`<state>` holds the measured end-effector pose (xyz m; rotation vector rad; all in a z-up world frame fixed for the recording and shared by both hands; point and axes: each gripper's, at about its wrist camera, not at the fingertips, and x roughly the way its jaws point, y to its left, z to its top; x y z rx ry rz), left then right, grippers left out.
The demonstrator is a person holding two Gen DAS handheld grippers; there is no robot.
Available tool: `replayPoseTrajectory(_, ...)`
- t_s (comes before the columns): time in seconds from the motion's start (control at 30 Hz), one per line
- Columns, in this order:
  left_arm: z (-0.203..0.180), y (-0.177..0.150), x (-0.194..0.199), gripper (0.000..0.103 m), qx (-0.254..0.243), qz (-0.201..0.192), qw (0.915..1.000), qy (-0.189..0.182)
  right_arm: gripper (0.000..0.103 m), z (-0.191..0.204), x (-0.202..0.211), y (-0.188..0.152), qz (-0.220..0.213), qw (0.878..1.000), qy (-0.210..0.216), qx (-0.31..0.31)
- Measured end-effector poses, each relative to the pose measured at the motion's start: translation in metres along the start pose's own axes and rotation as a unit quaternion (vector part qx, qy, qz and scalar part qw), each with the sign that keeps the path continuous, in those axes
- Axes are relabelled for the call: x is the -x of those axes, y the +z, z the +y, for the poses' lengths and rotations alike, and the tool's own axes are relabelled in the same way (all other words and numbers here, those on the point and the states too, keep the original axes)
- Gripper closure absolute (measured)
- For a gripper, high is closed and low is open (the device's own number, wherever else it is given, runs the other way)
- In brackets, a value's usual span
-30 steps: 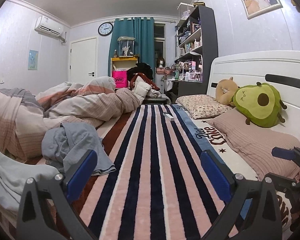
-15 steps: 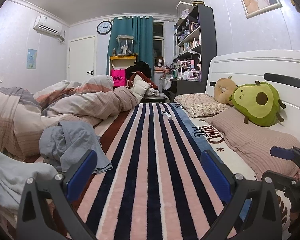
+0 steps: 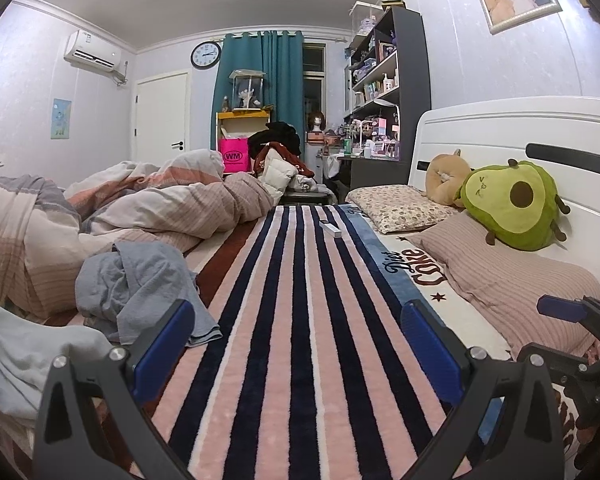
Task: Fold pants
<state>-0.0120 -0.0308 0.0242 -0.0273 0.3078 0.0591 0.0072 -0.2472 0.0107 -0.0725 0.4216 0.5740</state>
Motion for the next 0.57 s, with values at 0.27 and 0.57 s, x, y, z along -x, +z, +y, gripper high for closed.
replayPoseTrajectory(0.27, -0.0016, -0.0001, -0.0006, 0.001, -0.002, 0.0, 1.0, -0.001, 0.003, -0.0005, 0.0, 0.0002, 0.0, 1.0, 0.0, 0.0)
replayPoseTrajectory(0.57, -0.0061, 0.0003, -0.0026, 0.001, -0.005, 0.001, 1.0, -0.006, 0.004, -0.0018, 0.0001, -0.0005, 0.0, 1.0, 0.0, 0.0)
